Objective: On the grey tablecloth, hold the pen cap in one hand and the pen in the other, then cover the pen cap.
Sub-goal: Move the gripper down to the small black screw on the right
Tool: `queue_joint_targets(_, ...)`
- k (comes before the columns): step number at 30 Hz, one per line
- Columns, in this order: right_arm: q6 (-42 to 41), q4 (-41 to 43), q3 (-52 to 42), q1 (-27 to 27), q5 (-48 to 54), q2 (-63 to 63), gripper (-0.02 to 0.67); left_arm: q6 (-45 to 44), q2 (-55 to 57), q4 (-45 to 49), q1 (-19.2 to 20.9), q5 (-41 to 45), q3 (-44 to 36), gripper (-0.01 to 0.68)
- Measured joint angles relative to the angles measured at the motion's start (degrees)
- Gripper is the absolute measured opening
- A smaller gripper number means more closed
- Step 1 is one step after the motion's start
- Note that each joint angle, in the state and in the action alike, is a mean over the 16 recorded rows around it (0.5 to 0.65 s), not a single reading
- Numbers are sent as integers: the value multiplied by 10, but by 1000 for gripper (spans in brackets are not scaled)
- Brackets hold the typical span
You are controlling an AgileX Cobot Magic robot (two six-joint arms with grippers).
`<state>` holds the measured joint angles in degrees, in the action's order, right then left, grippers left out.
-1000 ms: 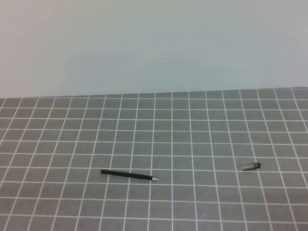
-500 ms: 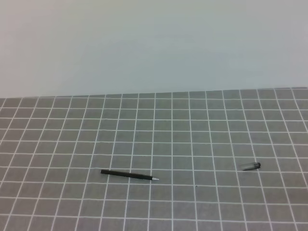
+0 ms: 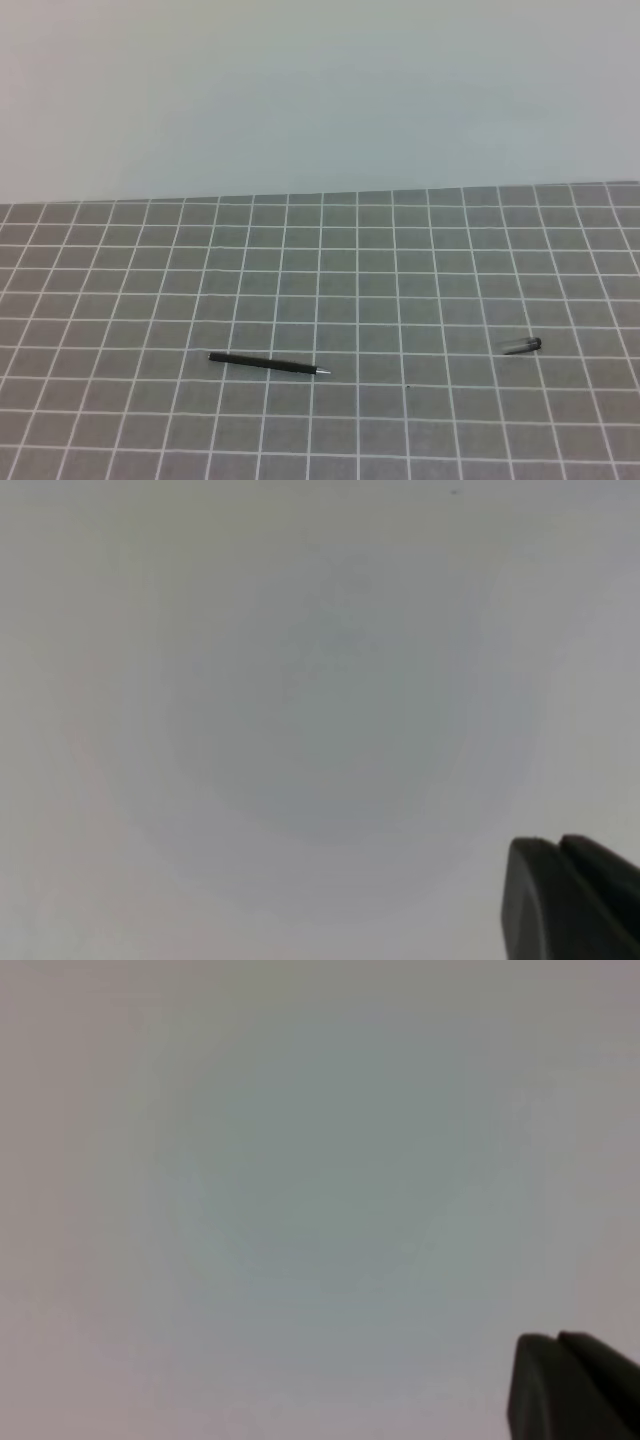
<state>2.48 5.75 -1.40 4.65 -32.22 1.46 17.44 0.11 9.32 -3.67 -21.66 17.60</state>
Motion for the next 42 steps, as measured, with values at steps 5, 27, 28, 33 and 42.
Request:
queue_joint_targets(5, 19, 17, 31, 0, 55, -1, -3, 3, 20, 2, 0, 65, 23, -3)
queue_joint_targets(27, -150, 5, 439, -20, 657, -266, -3, -23, 259, 15, -15, 249, 93, -3)
queue_joint_targets(28, -174, -4, 455, -27, 675, -291, -3, -23, 264, 15, -16, 248, 93, -3)
queue_joint_targets(33, -297, -50, 533, -69, 768, -422, -3, -25, 280, 15, -18, 245, 93, -3)
queue_joint_targets(42, -442, -29, 659, -176, 903, -664, -3, -25, 283, 15, -19, 243, 92, -3)
